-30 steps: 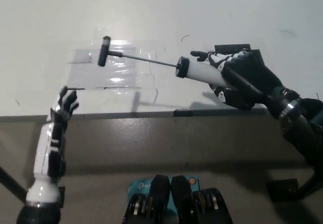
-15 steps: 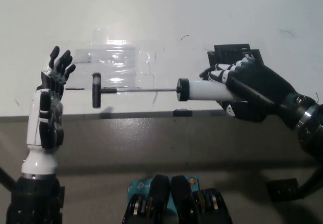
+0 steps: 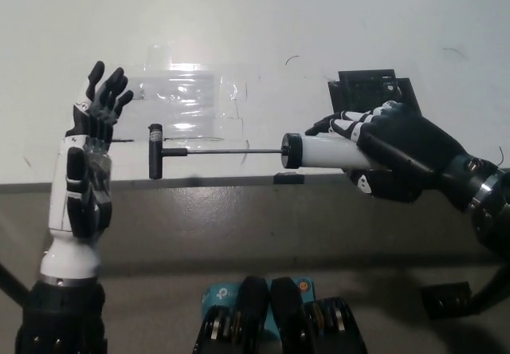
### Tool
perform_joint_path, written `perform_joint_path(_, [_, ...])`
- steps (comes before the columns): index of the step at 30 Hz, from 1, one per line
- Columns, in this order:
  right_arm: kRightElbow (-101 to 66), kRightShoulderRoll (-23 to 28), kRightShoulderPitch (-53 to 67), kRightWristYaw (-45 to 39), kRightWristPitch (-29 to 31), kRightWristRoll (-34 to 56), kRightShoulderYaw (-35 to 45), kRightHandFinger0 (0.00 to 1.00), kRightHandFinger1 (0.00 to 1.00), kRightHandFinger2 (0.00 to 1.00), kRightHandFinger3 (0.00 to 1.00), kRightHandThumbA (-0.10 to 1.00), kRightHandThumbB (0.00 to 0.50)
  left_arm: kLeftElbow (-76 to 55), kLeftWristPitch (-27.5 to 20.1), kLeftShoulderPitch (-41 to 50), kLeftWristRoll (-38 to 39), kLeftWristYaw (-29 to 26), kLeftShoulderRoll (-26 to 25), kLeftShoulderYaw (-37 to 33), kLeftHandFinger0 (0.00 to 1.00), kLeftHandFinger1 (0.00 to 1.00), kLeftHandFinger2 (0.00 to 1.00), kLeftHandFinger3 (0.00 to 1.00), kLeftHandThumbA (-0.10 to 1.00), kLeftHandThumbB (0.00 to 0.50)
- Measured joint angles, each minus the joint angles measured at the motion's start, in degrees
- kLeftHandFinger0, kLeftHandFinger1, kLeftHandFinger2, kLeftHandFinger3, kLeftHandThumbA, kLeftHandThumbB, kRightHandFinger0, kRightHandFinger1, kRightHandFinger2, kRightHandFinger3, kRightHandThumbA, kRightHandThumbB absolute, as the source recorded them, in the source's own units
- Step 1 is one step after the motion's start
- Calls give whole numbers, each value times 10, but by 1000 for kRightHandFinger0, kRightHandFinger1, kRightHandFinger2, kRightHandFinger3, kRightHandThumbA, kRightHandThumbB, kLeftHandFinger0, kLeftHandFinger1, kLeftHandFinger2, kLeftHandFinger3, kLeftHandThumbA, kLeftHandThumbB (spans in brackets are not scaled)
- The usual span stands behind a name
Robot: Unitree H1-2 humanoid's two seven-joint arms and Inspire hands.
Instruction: The robot uses right hand to pick up a small white air pumper and uses its left hand to compress it, and then puts it on the desk
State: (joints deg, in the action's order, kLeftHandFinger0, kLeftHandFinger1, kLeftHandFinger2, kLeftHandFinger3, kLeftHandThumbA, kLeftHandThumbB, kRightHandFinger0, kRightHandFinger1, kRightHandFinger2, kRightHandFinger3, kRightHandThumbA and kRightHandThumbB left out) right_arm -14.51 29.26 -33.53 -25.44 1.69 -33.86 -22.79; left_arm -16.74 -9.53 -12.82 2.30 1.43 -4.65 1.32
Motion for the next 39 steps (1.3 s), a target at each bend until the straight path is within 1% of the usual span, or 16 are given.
perform_joint_path(1, [0,-1,0,-1,1,0,0,0,429,814,836,-100,212,0,1,0,-1,0,1,-2,1000,1000,1000,1000,1000,234])
perform_joint_path(6, [6,-7,0,-2,8,0,0,0,418,795,815,-100,237,4,2,0,-9,0,13,-14,1000,1000,1000,1000,1000,218])
perform_joint_path(8, [7,-8,0,-2,11,-1,0,0,416,788,801,-100,240,9,1,0,-12,0,18,-19,1000,1000,1000,1000,1000,233])
perform_joint_path(12, [11,-10,0,-2,20,-1,1,0,420,783,806,-100,233,15,0,0,-16,0,26,-26,1000,1000,1000,1000,1000,234])
perform_joint_path(16, [12,-11,0,-2,22,-1,3,1,467,814,867,-100,227,22,-1,-1,-17,0,29,-28,1000,1000,1000,1000,1000,257])
perform_joint_path(23, [13,-13,0,-7,22,-1,6,5,471,800,830,-100,207,22,0,0,-32,-2,34,-31,1000,1000,1000,1000,1000,283])
perform_joint_path(25, [12,-16,0,-10,21,-2,6,5,468,793,803,-100,206,21,0,0,-37,-2,38,-34,1000,1000,1000,1000,1000,249])
perform_joint_path(28, [7,-22,0,-20,19,-5,4,0,486,828,846,-100,197,21,0,0,-39,-2,44,-41,1000,1000,1000,1000,1000,210])
perform_joint_path(29, [5,-24,-1,-23,18,-6,3,0,495,838,867,-100,195,21,0,0,-39,-2,46,-42,1000,1000,1000,1000,1000,214])
perform_joint_path(30, [1,-28,-1,-27,17,-8,1,0,509,847,881,-100,179,21,0,0,-40,-2,48,-44,1000,1000,1000,1000,1000,245])
perform_joint_path(31, [-2,-31,-2,-32,16,-9,-1,0,507,837,886,-100,186,21,1,0,-45,-2,49,-48,1000,1000,1000,1000,1000,260])
perform_joint_path(33, [-6,-38,-5,-38,15,-10,-3,11,510,828,891,-100,177,20,3,1,-58,-2,49,-53,1000,1000,1000,1000,1000,258])
perform_joint_path(35, [-10,-48,-13,-46,12,-13,-6,8,508,827,892,-100,184,20,5,3,-79,-3,49,-61,1000,1000,1000,1000,1000,265])
perform_joint_path(36, [-11,-53,-18,-50,9,-16,-7,3,503,829,898,-100,222,20,6,4,-89,-3,50,-64,1000,1000,1000,1000,1000,261])
perform_joint_path(37, [-11,-58,-23,-54,6,-19,-7,3,502,831,900,-100,227,20,7,4,-101,-3,50,-70,1000,1000,1000,1000,1000,261])
perform_joint_path(39, [-11,-68,-34,-61,1,-27,-10,0,435,827,774,-100,264,21,9,6,-123,-8,52,-80,1000,1000,1000,1000,1000,256])
